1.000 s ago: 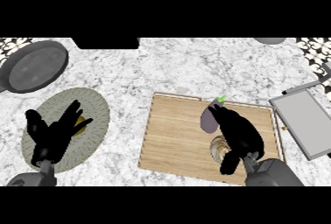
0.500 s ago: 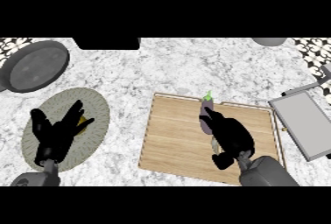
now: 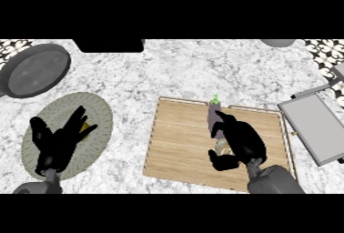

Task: Pick the cupcake from the tray and place it in the tiered shelf

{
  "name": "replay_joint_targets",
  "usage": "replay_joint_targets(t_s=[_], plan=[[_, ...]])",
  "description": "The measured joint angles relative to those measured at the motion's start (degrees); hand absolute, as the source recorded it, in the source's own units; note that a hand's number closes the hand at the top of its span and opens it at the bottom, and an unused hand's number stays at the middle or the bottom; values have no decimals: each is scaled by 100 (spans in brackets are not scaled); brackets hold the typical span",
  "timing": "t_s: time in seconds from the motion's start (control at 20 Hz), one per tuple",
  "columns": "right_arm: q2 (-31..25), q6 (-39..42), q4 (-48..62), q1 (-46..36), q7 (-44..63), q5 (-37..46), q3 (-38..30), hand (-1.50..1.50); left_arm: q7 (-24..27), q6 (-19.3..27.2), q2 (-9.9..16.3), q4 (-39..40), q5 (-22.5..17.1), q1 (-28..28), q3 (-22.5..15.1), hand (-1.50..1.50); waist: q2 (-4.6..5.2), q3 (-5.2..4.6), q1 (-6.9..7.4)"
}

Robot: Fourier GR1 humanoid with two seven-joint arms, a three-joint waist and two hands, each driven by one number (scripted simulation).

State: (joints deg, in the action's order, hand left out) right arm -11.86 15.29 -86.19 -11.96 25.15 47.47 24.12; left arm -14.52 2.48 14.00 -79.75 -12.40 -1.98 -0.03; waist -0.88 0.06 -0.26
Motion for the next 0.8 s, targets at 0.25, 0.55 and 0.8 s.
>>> replay_joint_targets(t_s=[0.25, 0.55, 0.8], plan=[[427, -1147, 247, -101, 1555, -51, -1622, 150, -17, 62, 23, -83, -21, 61, 74, 0, 68, 17, -172], [703, -2494, 445, -1202, 3235, 1011, -2545, 150, -86, 44, 5, -48, 12, -88, 7, 0, 100, 7, 25], [641, -2532, 441, -2248, 3889, 2376, -2745, 150, -145, 41, -10, -26, 53, -115, -47, 0, 67, 1, 90]])
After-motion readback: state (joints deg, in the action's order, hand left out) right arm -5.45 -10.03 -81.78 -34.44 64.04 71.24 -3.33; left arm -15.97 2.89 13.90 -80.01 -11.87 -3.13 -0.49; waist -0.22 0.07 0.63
